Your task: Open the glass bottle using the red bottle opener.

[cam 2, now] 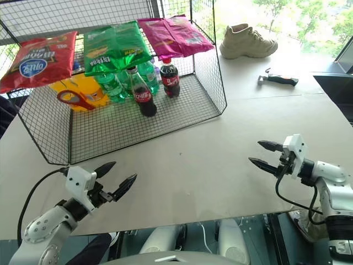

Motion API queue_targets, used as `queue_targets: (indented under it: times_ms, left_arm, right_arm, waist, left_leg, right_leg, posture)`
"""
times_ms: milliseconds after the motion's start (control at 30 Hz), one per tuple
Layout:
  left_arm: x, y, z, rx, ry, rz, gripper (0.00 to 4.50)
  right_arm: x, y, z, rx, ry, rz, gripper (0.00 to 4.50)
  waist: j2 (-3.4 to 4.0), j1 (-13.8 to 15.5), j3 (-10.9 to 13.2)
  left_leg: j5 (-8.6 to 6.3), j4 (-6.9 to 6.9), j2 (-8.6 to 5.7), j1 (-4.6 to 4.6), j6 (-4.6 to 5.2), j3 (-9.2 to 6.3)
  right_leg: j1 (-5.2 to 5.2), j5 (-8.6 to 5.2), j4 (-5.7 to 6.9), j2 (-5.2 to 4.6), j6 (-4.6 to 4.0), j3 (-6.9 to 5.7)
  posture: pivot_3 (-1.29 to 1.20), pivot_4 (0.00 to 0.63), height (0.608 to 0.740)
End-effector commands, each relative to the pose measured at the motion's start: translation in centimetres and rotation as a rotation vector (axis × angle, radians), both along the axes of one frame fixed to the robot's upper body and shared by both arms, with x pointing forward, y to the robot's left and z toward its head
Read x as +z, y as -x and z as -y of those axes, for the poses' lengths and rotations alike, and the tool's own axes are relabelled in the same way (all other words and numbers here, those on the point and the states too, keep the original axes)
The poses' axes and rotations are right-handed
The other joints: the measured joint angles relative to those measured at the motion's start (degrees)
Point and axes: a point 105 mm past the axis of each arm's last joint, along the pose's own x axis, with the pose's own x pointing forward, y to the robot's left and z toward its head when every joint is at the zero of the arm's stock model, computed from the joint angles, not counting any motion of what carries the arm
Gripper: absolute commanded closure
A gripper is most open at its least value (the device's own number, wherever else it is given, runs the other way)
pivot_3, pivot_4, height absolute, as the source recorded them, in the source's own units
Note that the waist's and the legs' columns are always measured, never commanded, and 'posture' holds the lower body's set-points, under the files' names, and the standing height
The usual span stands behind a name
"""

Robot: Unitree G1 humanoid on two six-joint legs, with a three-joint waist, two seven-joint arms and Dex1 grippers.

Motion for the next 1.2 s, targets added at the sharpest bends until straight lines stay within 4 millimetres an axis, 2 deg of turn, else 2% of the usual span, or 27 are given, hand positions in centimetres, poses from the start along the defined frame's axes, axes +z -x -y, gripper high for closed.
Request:
queue_targets:
  times_ms: [33,167,267,367,467,633,900,1200]
  left_arm:
    - [0.9,-0.5,-0.7,0.034,-0.016,0.056,0.00]
    - [2.4,-2.5,-2.3,0.140,-0.034,0.157,0.00]
    - [4.4,-4.4,-3.8,0.260,-0.043,0.267,0.00]
    - [6.3,-5.7,-5.4,0.388,-0.057,0.358,0.00]
    - [8.5,-6.7,-7.2,0.514,-0.050,0.450,0.00]
    - [10.9,-7.4,-8.6,0.602,-0.103,0.548,0.00]
    - [11.9,-8.9,-9.0,0.603,-0.099,0.572,0.00]
    - [12.3,-10.6,-8.7,0.577,-0.079,0.584,0.00]
  right_arm:
    - [1.0,-0.2,-0.8,0.013,-0.011,0.054,0.88]
    - [2.6,-0.4,-3.6,0.049,-0.058,0.115,0.88]
    - [4.3,-0.7,-7.3,0.064,-0.097,0.174,0.88]
    - [6.0,-0.3,-10.1,0.104,-0.146,0.206,0.88]
    - [7.8,0.3,-12.2,0.150,-0.193,0.232,0.88]
    - [10.2,1.5,-15.3,0.234,-0.257,0.252,0.88]
    - [11.3,2.6,-17.1,0.277,-0.289,0.256,0.88]
    - [11.2,2.8,-17.0,0.266,-0.281,0.259,0.88]
  waist:
    - [0.00,0.03,0.00]
    - [0.00,0.13,0.00]
    - [0.00,0.13,0.00]
    - [-0.01,0.27,-0.01]
    - [-0.06,0.64,-0.03]
    - [-0.10,0.69,-0.04]
    - [-0.12,0.69,-0.05]
    - [-0.15,0.59,-0.07]
  left_leg:
    - [0.00,0.00,0.00,0.00,0.00,0.00]
    - [0.01,0.02,0.00,0.03,-0.01,-0.01]
    - [0.02,0.07,0.01,0.07,-0.03,-0.03]
    - [0.04,0.09,-0.02,0.07,-0.07,-0.05]
    - [0.07,0.09,-0.14,0.05,-0.12,-0.09]
    - [0.18,0.08,-0.18,-0.09,-0.32,-0.17]
    - [0.18,0.08,-0.20,-0.11,-0.32,-0.21]
    - [0.19,0.08,-0.22,-0.11,-0.33,-0.26]
  right_leg:
    - [0.00,0.00,0.00,0.01,0.00,0.00]
    - [0.00,0.04,0.08,0.02,0.06,-0.01]
    - [-0.01,0.07,0.19,0.03,0.11,0.00]
    - [-0.02,0.08,0.25,0.06,0.11,-0.01]
    - [-0.04,0.09,0.25,0.04,0.12,-0.03]
    - [-0.16,0.09,0.25,0.03,0.13,-0.10]
    - [-0.17,0.09,0.27,0.04,0.12,-0.15]
    - [-0.18,0.09,0.34,0.05,0.12,-0.19]
  posture:
    - [0.00,0.150,0.740]
    - [0.00,0.150,0.740]
    - [0.00,0.150,0.740]
    - [0.00,0.150,0.740]
    - [0.00,0.150,0.740]
    - [0.00,0.150,0.740]
    - [0.00,0.150,0.740]
    - [0.00,0.150,0.740]
